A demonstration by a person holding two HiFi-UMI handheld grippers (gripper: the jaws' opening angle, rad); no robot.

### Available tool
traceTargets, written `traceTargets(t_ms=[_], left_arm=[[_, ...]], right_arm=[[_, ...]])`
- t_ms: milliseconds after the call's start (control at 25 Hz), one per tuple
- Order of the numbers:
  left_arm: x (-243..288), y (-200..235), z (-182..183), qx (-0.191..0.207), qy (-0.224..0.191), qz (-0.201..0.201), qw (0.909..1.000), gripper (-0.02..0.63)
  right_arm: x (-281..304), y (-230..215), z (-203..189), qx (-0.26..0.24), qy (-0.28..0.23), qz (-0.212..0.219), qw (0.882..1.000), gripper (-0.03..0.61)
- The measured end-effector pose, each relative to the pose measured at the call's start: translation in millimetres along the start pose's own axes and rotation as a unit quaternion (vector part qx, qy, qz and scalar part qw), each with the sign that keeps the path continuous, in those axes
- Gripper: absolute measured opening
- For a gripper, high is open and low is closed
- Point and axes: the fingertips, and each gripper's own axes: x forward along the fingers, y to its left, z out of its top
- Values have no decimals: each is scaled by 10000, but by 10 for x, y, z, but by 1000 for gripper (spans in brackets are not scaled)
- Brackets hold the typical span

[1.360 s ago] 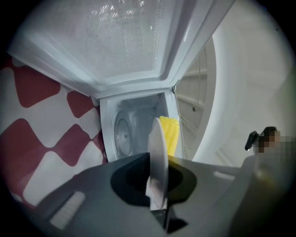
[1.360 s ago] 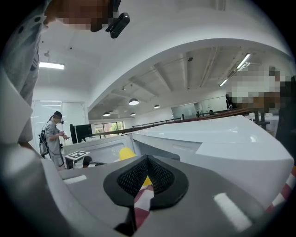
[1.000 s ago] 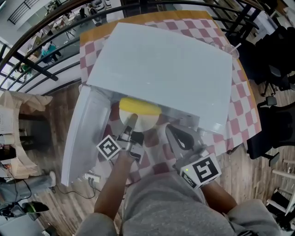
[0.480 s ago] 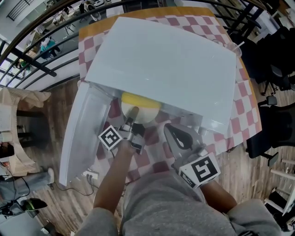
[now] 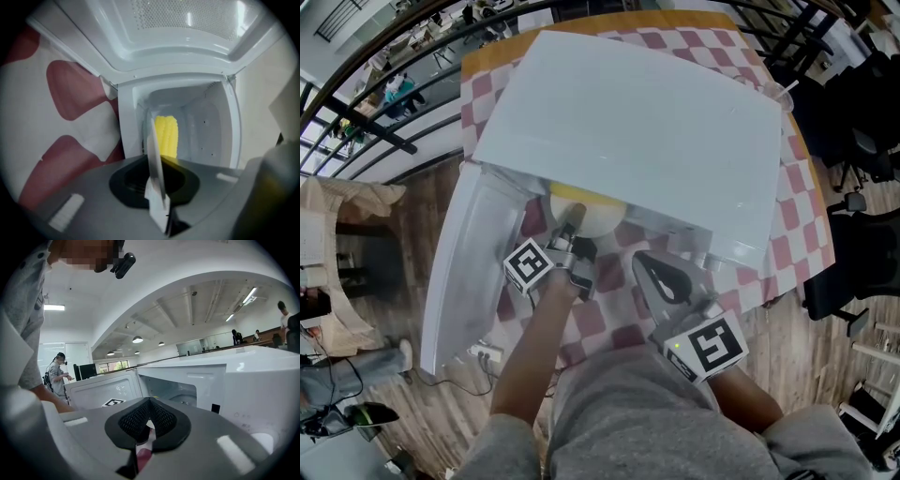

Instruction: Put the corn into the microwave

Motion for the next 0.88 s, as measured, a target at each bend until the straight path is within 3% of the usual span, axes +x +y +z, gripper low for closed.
traceTargets(t_ms=[120, 320, 400, 480, 560, 600, 720, 800, 840, 880], left_arm=[[-12, -61, -17, 379, 94, -83, 9992, 67], [-31, -270, 22, 1320, 149, -474, 9900, 296], [-50, -284, 17, 2001, 193, -360, 9789, 358], [-83, -267, -5, 2786, 200, -142, 9601, 442], [-118, -297, -42, 3603, 239, -27, 9325, 501], [-136, -321, -77, 4056, 300, -4, 9136, 522], [-204, -322, -223, 5388, 603, 133, 8401, 546], [-252, -265, -270, 6037, 702, 341, 7934, 546], [-272, -244, -280, 6231, 714, 422, 7777, 545], [-282, -228, -291, 6338, 730, 478, 7685, 546]], right_arm=[[-19, 3, -11, -31, -5, 4, 10000, -2], [-8, 25, -40, -32, 7, 38, 10000, -3], [-1, 42, -48, -57, 14, 66, 10000, -3], [-2, 60, -53, -157, 19, 96, 9998, -3], [-8, 75, -39, -241, -4, 110, 9996, -3], [-15, 80, -31, -237, -15, 106, 9997, -3], [-35, 75, -33, -204, -20, 85, 9998, -3], [-38, 63, -42, -197, -19, 74, 9998, -3], [-40, 59, -45, -189, -20, 67, 9998, -2], [-42, 55, -47, -179, -21, 59, 9998, -2]])
